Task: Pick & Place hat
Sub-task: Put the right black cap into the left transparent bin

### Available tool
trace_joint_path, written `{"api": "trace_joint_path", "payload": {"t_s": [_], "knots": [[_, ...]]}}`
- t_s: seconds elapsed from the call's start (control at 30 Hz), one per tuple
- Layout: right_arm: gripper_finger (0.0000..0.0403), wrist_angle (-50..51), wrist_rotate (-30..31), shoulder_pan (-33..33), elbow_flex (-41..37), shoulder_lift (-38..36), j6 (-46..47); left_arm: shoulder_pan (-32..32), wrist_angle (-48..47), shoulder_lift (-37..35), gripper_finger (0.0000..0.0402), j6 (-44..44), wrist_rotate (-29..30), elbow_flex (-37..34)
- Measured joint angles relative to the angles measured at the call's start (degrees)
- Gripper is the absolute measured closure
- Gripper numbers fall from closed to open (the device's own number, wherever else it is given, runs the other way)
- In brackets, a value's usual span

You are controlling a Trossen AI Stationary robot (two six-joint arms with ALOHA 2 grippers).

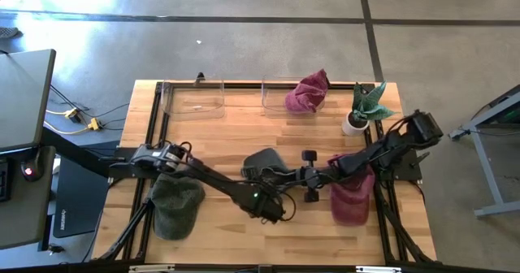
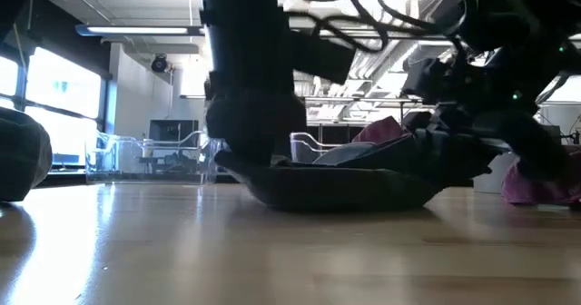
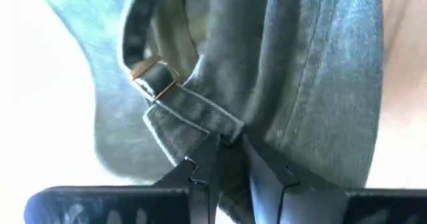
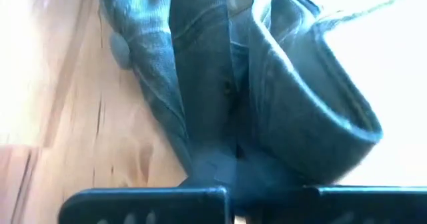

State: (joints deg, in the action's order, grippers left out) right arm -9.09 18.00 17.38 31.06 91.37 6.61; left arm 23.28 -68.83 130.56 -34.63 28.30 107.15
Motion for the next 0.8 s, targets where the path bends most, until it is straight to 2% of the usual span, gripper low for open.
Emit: {"api": "trace_joint_path", "payload": {"t_s": [0.27, 0.4, 0.57, 0.73, 0.8], "knots": [[0.0401, 2.41, -0.28, 2.30, -0.10, -6.73, -0.59, 0.87, -0.36, -0.14, 0.0342, 1.33, 3.89, 6.42], [0.0399, 1.76, -1.00, 3.35, -0.08, -8.58, -2.41, -0.13, 4.82, -0.24, 0.0342, 2.72, 5.45, 8.17], [0.0401, -1.88, -4.34, 4.12, -0.08, -6.64, -4.51, -3.56, 17.49, -0.31, 0.0342, 10.71, -1.17, 4.69], [0.0402, -3.73, 0.90, 3.51, -0.04, -1.73, -4.09, -7.06, 24.94, -0.31, 0.0342, 11.51, -6.75, -3.08], [0.0401, -3.09, 0.93, 2.89, -0.06, -0.07, -4.45, -7.93, 26.72, -0.39, 0.0342, 11.27, -8.78, -5.63]]}}
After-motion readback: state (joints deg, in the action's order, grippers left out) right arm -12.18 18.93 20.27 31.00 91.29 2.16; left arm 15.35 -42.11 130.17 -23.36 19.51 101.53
